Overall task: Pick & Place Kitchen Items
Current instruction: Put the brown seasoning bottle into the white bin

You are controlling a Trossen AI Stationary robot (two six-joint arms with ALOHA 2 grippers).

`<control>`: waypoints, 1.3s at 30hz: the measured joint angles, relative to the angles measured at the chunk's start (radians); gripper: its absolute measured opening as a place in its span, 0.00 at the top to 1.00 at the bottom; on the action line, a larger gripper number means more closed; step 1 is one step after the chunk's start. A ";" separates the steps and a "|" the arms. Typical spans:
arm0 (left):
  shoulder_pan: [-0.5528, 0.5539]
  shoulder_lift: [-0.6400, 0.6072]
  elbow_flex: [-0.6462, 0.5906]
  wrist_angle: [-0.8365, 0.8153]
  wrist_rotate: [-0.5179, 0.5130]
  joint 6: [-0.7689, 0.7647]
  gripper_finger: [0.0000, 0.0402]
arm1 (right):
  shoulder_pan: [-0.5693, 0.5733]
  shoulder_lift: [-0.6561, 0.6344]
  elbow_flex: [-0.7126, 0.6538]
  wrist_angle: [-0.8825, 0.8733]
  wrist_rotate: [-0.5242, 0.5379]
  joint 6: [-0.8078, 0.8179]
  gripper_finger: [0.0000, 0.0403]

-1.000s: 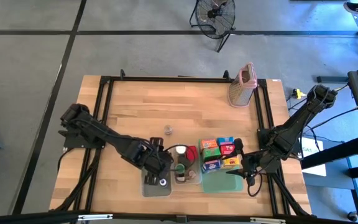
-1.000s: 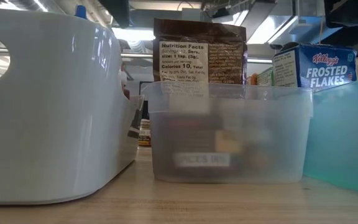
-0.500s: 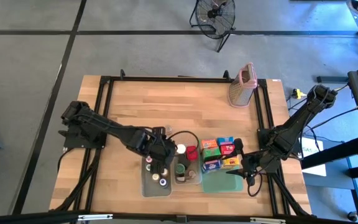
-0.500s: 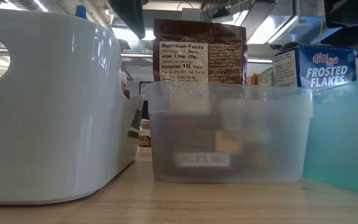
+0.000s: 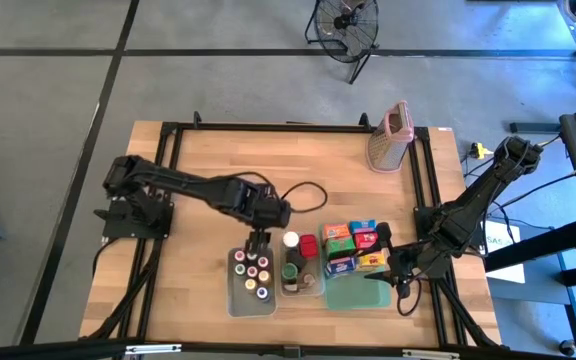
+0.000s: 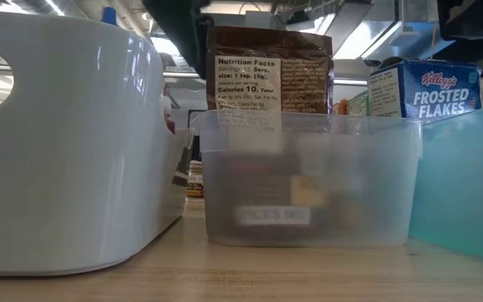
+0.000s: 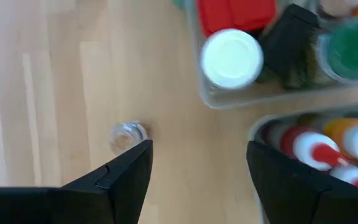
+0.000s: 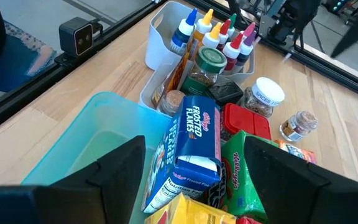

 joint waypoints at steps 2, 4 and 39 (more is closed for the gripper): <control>0.031 0.000 -0.021 0.026 0.009 0.011 0.36 | 0.000 0.000 0.000 -0.007 -0.001 0.001 0.32; 0.061 0.002 -0.037 0.025 0.021 0.048 0.37 | 0.000 0.000 0.000 -0.008 -0.014 0.001 0.32; 0.203 0.009 -0.192 0.209 0.098 0.249 0.37 | 0.000 0.000 0.000 -0.024 -0.026 0.008 0.32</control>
